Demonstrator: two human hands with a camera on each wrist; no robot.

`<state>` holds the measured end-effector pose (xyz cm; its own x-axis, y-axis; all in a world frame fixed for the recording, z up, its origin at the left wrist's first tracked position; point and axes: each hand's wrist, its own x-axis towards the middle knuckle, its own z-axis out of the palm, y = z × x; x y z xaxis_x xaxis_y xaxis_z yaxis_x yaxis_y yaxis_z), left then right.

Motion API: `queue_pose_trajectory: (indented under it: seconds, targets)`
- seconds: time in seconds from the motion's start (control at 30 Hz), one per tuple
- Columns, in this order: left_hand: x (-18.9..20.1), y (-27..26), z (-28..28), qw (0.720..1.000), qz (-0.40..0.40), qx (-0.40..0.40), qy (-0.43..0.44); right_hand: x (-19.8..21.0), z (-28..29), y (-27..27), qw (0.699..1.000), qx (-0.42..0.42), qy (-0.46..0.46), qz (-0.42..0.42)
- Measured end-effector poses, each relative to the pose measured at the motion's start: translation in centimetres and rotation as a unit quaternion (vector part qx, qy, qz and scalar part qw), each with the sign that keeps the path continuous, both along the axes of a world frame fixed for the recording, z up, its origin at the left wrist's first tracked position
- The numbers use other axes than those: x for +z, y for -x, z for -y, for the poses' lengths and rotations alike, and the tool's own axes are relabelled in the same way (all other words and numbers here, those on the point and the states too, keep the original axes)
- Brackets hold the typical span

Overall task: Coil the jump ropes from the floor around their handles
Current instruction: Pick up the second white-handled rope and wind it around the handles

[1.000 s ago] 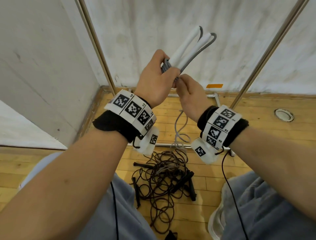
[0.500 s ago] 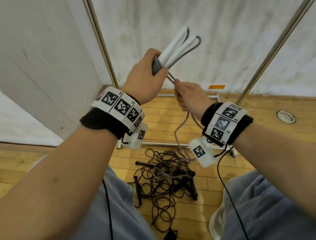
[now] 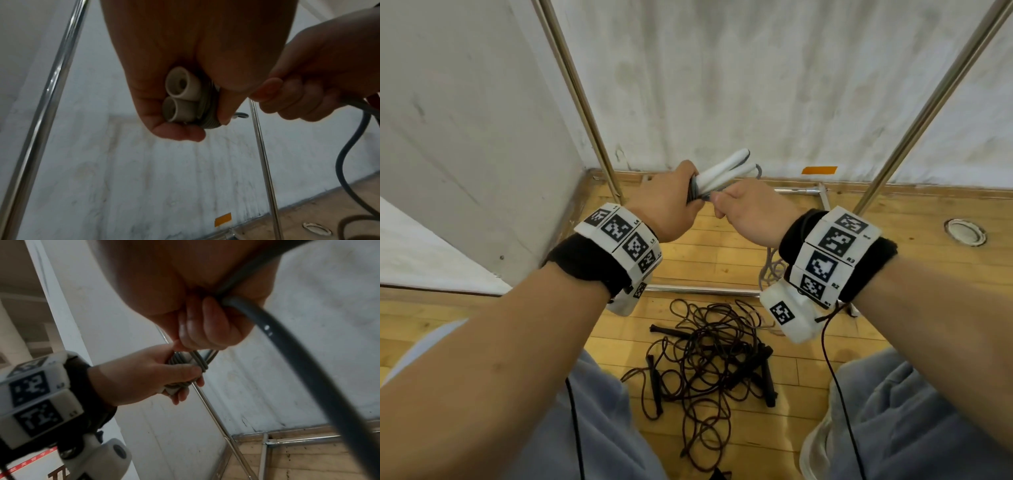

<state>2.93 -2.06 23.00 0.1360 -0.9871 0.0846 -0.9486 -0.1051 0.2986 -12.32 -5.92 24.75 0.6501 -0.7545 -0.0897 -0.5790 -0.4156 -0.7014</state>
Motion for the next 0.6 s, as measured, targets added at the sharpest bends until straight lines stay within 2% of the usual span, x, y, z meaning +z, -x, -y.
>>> queue_pose_trajectory:
  seconds: [0.17,0.33,0.43,0.6]
  targets:
    - [-0.7,0.8,1.1,1.000,0.001,-0.005,-0.001,0.2,0.1,0.7,1.000,-0.004,-0.001,0.009]
    - [-1.0,0.7,1.8,0.999,0.027,0.014,-0.024,0.3,-0.3,0.8,0.999,-0.002,0.005,0.053]
    - [-1.5,1.2,1.5,0.999,0.034,-0.004,-0.036,0.6,-0.3,0.8,0.996,-0.025,-0.017,0.089]
    - [-1.4,2.5,0.6,0.998,0.049,-0.043,0.015,1.4,1.0,1.7,0.993,-0.066,0.063,0.078]
